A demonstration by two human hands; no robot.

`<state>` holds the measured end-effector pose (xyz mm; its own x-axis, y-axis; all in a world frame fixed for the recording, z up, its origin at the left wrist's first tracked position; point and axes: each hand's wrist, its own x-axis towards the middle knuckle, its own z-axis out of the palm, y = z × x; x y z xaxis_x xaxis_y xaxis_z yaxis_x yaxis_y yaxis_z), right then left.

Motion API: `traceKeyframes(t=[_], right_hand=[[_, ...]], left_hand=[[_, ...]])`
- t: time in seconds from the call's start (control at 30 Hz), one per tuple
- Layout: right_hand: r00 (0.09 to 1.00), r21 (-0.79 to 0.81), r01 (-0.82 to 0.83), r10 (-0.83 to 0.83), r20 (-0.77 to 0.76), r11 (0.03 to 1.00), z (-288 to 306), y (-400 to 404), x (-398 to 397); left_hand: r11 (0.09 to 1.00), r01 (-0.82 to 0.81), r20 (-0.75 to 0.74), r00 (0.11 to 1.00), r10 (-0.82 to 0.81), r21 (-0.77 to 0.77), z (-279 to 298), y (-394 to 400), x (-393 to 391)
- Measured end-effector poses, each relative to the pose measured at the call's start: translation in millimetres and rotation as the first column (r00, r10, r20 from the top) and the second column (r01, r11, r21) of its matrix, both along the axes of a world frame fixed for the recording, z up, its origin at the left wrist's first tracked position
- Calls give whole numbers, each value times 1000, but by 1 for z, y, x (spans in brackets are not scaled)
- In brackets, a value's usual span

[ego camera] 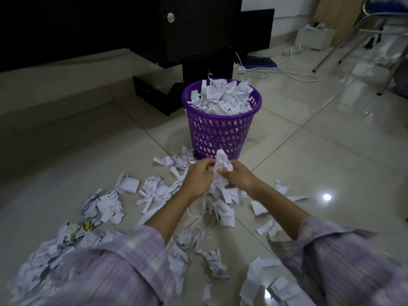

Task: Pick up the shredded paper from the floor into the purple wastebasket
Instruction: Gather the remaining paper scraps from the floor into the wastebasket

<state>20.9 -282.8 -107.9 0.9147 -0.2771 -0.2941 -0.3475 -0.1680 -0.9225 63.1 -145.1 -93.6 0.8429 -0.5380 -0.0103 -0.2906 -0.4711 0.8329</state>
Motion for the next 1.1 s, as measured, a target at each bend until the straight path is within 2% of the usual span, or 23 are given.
traceKeyframes(t=[0.1, 0.2, 0.33, 0.4, 0.43, 0.5, 0.57, 0.67, 0.77, 0.87, 0.93, 1.03, 1.1], right_hand=[[991, -65, 42, -34, 127, 997, 35, -9, 18], [968, -196, 83, -32, 248, 977, 76, -22, 40], [902, -293, 202, -62, 427, 935, 117, -37, 78], [856, -293, 276, -96, 508, 915, 133, -43, 98], [840, -293, 296, -102, 533, 909, 138, -46, 107], [837, -358, 325, -90, 540, 875, 141, -52, 130], [866, -541, 318, -6, 500, 778, 132, -55, 150], [927, -775, 202, 139, 348, 599, 112, -60, 170], [939, -843, 143, 198, 281, 519, 98, -61, 177], [959, -912, 7, 257, 122, 410, 81, -61, 183], [953, -920, -129, 301, -13, 369, 81, -62, 184], [873, -832, -441, 377, -310, 337, 99, -56, 184], [811, -692, -581, 375, -448, 428, 108, -51, 186]], left_hand=[[999, -7, 116, 993, 1, 51, 26, -11, 26], [996, -73, 252, 966, 59, 49, 56, -24, 49], [985, -100, 388, 921, 38, 141, 84, -40, 78], [956, -117, 410, 912, -4, 269, 89, -46, 93], [912, -134, 405, 913, -38, 388, 89, -48, 97], [761, -164, 376, 920, -112, 627, 88, -52, 106], [641, -168, 338, 929, -151, 749, 84, -55, 112], [601, -148, 328, 923, -200, 785, 76, -56, 121], [576, -177, 388, 882, -268, 798, 74, -52, 123], [552, -221, 437, 850, -296, 804, 72, -50, 119], [541, -222, 439, 842, -313, 811, 71, -52, 117], [523, -233, 456, 817, -353, 820, 73, -53, 120], [518, -224, 459, 802, -382, 825, 77, -52, 124]])
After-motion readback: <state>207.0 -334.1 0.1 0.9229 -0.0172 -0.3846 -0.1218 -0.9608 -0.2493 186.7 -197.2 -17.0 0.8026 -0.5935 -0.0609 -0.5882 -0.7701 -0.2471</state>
